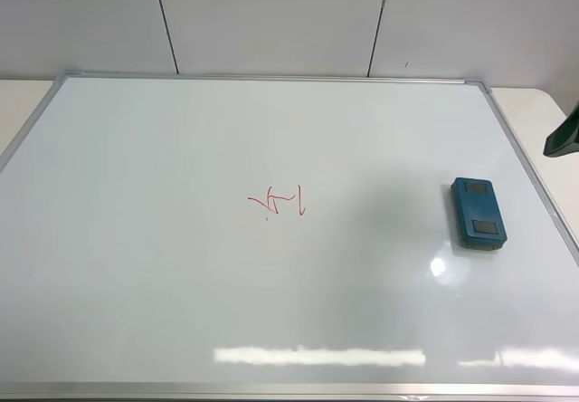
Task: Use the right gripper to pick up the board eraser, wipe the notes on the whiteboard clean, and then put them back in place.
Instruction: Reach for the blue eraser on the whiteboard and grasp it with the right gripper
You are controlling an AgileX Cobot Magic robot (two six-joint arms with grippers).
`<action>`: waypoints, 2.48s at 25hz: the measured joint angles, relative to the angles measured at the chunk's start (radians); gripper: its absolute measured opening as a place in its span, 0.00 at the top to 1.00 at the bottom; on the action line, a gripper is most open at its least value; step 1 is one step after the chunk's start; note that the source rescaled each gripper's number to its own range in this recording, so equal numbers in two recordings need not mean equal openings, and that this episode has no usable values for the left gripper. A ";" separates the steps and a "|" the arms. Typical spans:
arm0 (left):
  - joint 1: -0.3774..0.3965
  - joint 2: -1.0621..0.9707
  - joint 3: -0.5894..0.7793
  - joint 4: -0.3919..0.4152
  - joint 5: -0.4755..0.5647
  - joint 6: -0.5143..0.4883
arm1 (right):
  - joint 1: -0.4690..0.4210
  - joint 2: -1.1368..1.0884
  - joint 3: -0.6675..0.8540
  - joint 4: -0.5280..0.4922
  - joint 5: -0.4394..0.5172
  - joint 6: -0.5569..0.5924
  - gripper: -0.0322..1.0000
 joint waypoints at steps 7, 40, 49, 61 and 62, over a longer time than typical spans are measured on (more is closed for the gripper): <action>0.000 0.000 0.000 0.000 0.000 0.000 | 0.000 0.146 0.000 0.035 -0.054 0.000 0.00; 0.000 0.000 0.000 0.000 0.000 0.000 | 0.073 0.666 0.000 -0.026 -0.405 -0.080 0.00; 0.000 0.000 0.000 0.000 0.000 0.000 | 0.069 0.678 0.000 -0.036 -0.420 -0.081 0.00; 0.000 0.000 0.000 0.000 0.000 0.000 | 0.069 0.758 -0.032 -0.029 -0.434 -0.081 0.00; 0.000 0.000 0.000 0.000 0.000 0.000 | 0.069 0.758 -0.032 -0.029 -0.434 -0.081 0.02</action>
